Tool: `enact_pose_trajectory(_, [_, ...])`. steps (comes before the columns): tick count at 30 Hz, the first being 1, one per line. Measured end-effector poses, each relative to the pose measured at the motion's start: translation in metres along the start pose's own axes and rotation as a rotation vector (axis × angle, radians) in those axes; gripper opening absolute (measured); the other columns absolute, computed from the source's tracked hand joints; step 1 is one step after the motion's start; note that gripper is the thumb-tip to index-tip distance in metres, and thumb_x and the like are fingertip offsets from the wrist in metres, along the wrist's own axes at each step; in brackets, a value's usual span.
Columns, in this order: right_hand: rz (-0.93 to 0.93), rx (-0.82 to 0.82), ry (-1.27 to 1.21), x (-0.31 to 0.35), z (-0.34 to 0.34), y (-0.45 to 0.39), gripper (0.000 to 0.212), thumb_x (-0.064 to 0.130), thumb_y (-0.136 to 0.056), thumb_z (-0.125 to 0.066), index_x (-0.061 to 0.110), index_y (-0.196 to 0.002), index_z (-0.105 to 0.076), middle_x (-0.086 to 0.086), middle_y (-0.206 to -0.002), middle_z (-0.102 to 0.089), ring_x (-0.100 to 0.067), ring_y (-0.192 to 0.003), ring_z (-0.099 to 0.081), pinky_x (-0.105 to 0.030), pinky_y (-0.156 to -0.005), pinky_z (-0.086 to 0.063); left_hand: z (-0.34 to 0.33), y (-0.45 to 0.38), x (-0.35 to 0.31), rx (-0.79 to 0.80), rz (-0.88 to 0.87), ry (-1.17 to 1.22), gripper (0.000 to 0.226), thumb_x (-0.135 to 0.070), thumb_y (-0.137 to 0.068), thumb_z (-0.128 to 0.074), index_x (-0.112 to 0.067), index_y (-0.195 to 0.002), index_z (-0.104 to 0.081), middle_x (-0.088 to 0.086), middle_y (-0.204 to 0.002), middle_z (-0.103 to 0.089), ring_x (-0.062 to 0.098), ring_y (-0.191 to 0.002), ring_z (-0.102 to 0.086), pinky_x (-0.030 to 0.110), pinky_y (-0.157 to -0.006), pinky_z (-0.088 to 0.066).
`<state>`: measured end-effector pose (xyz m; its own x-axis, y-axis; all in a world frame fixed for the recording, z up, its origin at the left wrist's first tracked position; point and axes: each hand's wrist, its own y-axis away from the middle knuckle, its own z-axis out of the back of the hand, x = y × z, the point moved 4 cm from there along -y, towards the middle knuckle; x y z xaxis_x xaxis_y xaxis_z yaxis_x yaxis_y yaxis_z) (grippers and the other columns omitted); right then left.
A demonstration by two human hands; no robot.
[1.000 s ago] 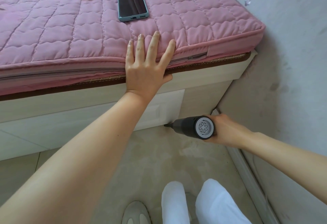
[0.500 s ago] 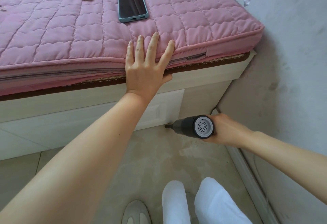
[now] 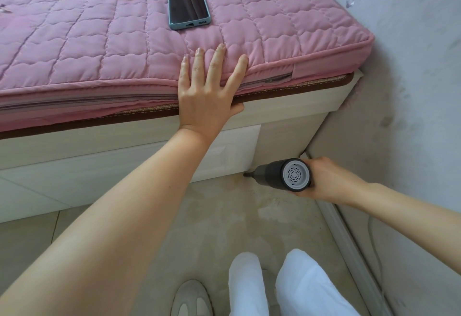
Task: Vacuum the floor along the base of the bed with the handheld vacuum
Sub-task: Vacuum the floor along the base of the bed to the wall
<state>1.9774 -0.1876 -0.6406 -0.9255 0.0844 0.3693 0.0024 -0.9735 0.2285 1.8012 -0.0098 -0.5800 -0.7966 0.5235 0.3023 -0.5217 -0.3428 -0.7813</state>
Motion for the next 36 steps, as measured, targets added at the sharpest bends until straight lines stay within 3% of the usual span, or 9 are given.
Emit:
enact_pose_trajectory(2, [0.004, -0.01, 0.016, 0.001, -0.001, 0.0, 0.028, 0.041, -0.076, -0.072, 0.037, -0.094, -0.05, 0.017, -0.077, -0.053, -0.015, -0.079, -0.061, -0.016, -0.055, -0.035, 0.0, 0.0, 0.0, -0.005, -0.001, 0.002, 0.093, -0.062, -0.064, -0.075, -0.029, -0.146, -0.046, 0.016, -0.142, -0.056, 0.046, -0.125, -0.056, 0.063, -0.104, -0.044])
enact_pose_trajectory(5, [-0.003, -0.007, -0.004, 0.0, -0.001, -0.002, 0.034, 0.04, -0.076, -0.072, 0.042, -0.086, -0.039, 0.021, -0.071, -0.05, -0.008, -0.071, -0.054, -0.012, -0.053, -0.034, -0.001, 0.0, 0.0, -0.004, 0.0, -0.003, 0.092, -0.062, -0.064, -0.073, -0.03, -0.146, -0.045, 0.016, -0.142, -0.056, 0.046, -0.125, -0.056, 0.063, -0.104, -0.044])
enact_pose_trajectory(8, [-0.016, 0.01, -0.007, -0.001, -0.001, -0.005, 0.029, 0.038, -0.075, -0.072, 0.04, -0.087, -0.045, 0.02, -0.071, -0.053, -0.006, -0.072, -0.055, -0.011, -0.055, -0.037, 0.0, 0.0, 0.0, 0.001, -0.004, 0.001, 0.092, -0.062, -0.065, -0.072, -0.03, -0.146, -0.045, 0.016, -0.142, -0.056, 0.046, -0.126, -0.056, 0.062, -0.104, -0.044])
enact_pose_trajectory(15, [-0.049, 0.065, 0.058, -0.005, 0.007, -0.004, 0.025, 0.041, -0.068, -0.069, 0.028, -0.085, -0.056, 0.006, -0.078, -0.066, -0.014, -0.075, -0.062, -0.034, -0.067, -0.053, 0.0, 0.0, 0.001, 0.028, 0.004, 0.003, 0.093, -0.062, -0.066, -0.076, -0.03, -0.148, -0.044, 0.016, -0.144, -0.054, 0.046, -0.127, -0.054, 0.062, -0.106, -0.042])
enact_pose_trajectory(22, [-0.037, 0.054, 0.072, -0.004, 0.003, 0.0, 0.023, 0.038, -0.071, -0.068, 0.027, -0.084, -0.053, 0.003, -0.077, -0.065, -0.016, -0.072, -0.061, -0.035, -0.064, -0.053, 0.0, 0.001, 0.0, 0.026, 0.003, -0.002, 0.095, -0.062, -0.065, -0.077, -0.03, -0.148, -0.043, 0.016, -0.143, -0.055, 0.045, -0.127, -0.054, 0.062, -0.106, -0.043])
enact_pose_trajectory(26, [-0.035, 0.03, 0.035, -0.002, 0.0, -0.002, 0.031, 0.035, -0.074, -0.07, 0.037, -0.077, -0.04, 0.007, -0.076, -0.062, -0.015, -0.075, -0.061, -0.025, -0.059, -0.044, -0.001, 0.001, 0.002, 0.025, 0.001, -0.014, 0.094, -0.063, -0.065, -0.076, -0.03, -0.148, -0.045, 0.015, -0.143, -0.055, 0.045, -0.127, -0.055, 0.061, -0.106, -0.043])
enact_pose_trajectory(29, [-0.024, 0.067, 0.026, 0.0, 0.001, 0.0, 0.031, 0.034, -0.074, -0.07, 0.04, -0.078, -0.04, 0.016, -0.071, -0.056, -0.012, -0.074, -0.057, -0.019, -0.058, -0.038, -0.001, 0.001, 0.001, 0.021, -0.001, -0.02, 0.093, -0.063, -0.066, -0.075, -0.031, -0.147, -0.045, 0.015, -0.143, -0.055, 0.044, -0.127, -0.055, 0.061, -0.106, -0.043])
enact_pose_trajectory(36, [-0.086, 0.092, -0.006, -0.006, 0.007, 0.009, 0.022, 0.034, -0.067, -0.071, 0.03, -0.079, -0.053, 0.006, -0.074, -0.063, -0.01, -0.071, -0.059, -0.029, -0.062, -0.051, 0.0, 0.001, 0.001, 0.031, 0.004, -0.023, 0.093, -0.063, -0.066, -0.076, -0.031, -0.148, -0.044, 0.015, -0.143, -0.055, 0.044, -0.127, -0.055, 0.061, -0.106, -0.043])
